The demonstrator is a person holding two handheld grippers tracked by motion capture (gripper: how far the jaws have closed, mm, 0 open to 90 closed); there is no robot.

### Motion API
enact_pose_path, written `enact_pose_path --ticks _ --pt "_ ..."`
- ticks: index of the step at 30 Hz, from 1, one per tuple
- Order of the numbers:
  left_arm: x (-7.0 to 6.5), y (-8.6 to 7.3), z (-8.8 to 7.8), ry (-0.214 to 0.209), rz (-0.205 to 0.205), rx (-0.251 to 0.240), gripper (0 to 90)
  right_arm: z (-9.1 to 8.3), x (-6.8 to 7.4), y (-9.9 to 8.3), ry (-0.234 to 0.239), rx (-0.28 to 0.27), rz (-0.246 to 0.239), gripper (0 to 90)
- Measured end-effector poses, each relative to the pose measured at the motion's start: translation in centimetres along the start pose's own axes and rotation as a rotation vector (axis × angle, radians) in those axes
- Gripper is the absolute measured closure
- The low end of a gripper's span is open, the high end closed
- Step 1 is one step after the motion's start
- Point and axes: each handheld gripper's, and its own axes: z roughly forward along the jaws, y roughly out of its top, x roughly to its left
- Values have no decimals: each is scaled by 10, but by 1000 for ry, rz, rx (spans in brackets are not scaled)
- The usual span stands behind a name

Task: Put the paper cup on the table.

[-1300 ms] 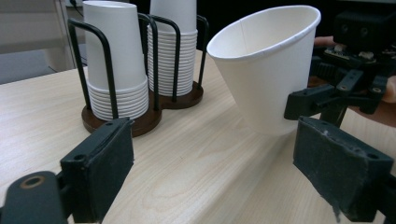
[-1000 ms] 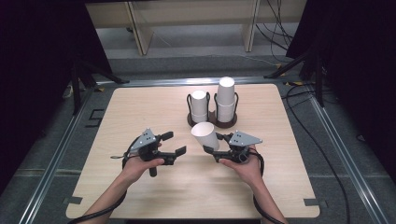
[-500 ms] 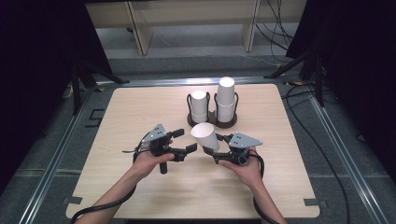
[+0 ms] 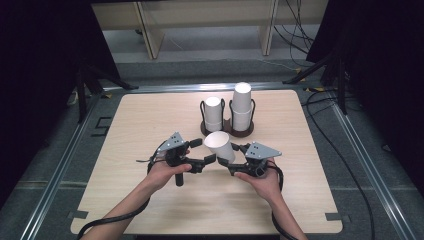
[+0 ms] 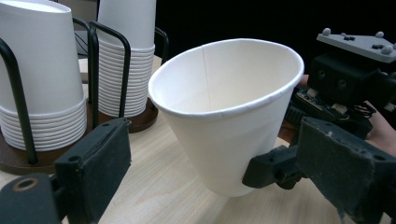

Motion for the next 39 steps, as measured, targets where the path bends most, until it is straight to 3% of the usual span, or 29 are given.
enact_pose_path --ticks 2,8,14,18,19,20,21,22,24,30,33,36,39 --pt "0 0 2 -2 -14 -5 97 0 -1 0 -26 -13 -43 350" --pt "-1 2 10 -28 -33 -8 98 -1 -1 0 -21 2 -53 349" --pt "-1 4 16 -35 -30 -4 99 1 0 0 -1 -9 -39 350" --pt "-2 5 19 -28 -29 5 99 -1 1 0 -14 7 -41 349" --pt "-2 4 20 -40 -33 -7 102 0 2 0 -8 10 -22 349" --pt "-2 4 21 -48 -38 -17 104 0 1 0 -5 -2 -42 349" --pt "-3 5 20 -31 -29 1 107 1 1 0 0 -7 -39 349" --pt "-3 5 21 -31 -27 2 112 0 2 0 8 20 -9 349" --pt "-3 5 21 -36 -28 -1 115 0 3 0 6 19 -8 349" --pt "-3 6 22 -37 -20 4 135 -1 2 0 -2 21 -11 348" --pt "-3 6 23 -38 -19 3 139 0 0 0 -17 3 -53 348" --pt "-4 6 23 -39 -19 2 142 1 0 0 -1 -8 -37 347" --pt "-4 7 23 -40 -15 4 145 0 -1 1 -13 -5 -55 345"
